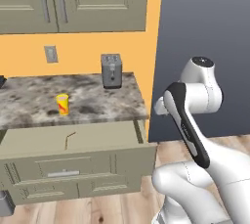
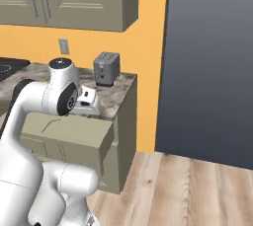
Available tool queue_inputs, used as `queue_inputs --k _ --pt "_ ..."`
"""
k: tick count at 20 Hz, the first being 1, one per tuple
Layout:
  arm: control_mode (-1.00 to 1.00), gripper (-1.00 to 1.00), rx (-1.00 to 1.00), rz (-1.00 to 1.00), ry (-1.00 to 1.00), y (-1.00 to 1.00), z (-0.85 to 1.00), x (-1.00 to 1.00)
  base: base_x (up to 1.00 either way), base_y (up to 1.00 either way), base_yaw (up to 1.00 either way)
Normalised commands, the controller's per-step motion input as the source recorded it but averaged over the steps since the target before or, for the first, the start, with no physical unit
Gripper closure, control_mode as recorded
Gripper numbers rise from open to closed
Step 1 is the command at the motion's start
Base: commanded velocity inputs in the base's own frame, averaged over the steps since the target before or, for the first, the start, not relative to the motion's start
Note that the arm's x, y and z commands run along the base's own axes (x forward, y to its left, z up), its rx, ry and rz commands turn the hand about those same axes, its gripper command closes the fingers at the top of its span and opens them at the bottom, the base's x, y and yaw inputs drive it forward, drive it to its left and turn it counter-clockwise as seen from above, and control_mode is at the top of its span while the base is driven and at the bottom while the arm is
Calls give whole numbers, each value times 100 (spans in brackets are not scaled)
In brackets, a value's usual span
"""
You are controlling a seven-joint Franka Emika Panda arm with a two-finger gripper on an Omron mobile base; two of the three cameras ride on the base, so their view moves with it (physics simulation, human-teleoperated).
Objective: Pick up the straw from the left drawer and put it inside the smoothie cup.
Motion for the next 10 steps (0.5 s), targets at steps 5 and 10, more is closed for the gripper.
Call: queue_inputs --k 5,10 --pt "100 -100 0 0 0 0 0 0 0 78 -3" --pt "100 -100 0 0 0 0 0 0 0 73 -13"
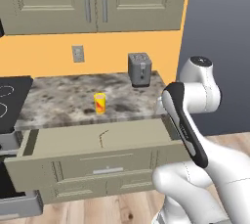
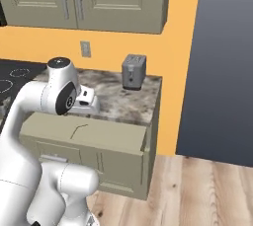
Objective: Pick up the straw from the left drawer and put it inside the smoothie cup.
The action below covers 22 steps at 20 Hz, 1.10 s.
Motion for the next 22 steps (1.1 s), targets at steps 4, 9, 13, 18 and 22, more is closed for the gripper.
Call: queue_inputs --k 4,9,13,18,22 --pt "100 -100 0 0 0 0 0 0 0 71 -22" --pt "100 -100 0 0 0 0 0 0 0 61 -24" --pt "100 -100 0 0 0 0 0 0 0 50 -21" --pt "100 -100 0 0 0 0 0 0 -1 9 -6" --pt "-100 -100 0 0 0 0 0 0 0 0 0"
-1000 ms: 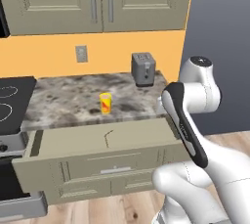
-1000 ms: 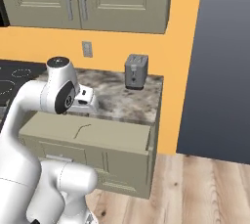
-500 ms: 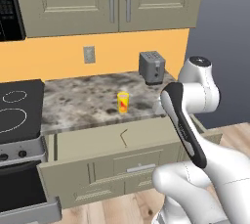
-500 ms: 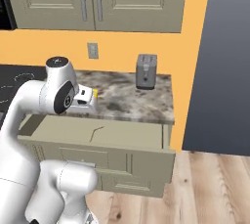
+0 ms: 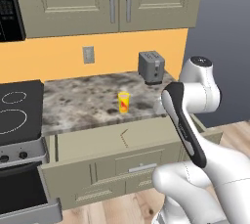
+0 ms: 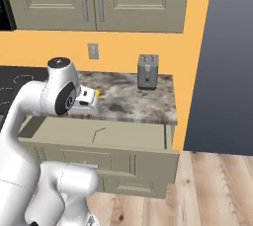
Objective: Pick up the straw from the left drawer and put it inside the smoothie cup.
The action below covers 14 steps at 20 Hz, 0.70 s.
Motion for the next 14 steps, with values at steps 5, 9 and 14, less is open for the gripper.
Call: queue_inputs --k 5,9,14 --pt "-100 -100 0 0 0 0 -3 8 0 0 0" --pt "-100 -100 0 0 2 0 -15 18 0 0 0" --pt "-100 -100 0 0 4 0 -20 30 0 0 0"
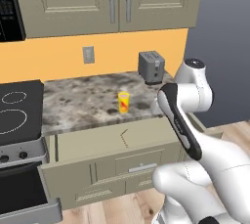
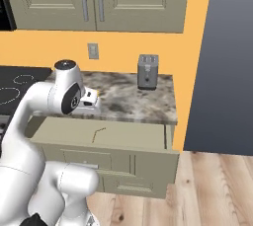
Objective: Pick up the straw from the left drawer and put it inside the smoothie cup.
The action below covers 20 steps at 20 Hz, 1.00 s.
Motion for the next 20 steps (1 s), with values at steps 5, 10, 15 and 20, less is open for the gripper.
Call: queue_inputs --k 5,10,15,20 --pt "-100 -100 0 0 7 0 -27 42 0 0 0" --pt "-100 -100 0 0 9 0 -40 48 0 0 0" --pt "-100 -100 0 1 4 0 -52 28 0 0 0" --pt "-100 -100 0 1 0 4 -56 4 0 0 0"
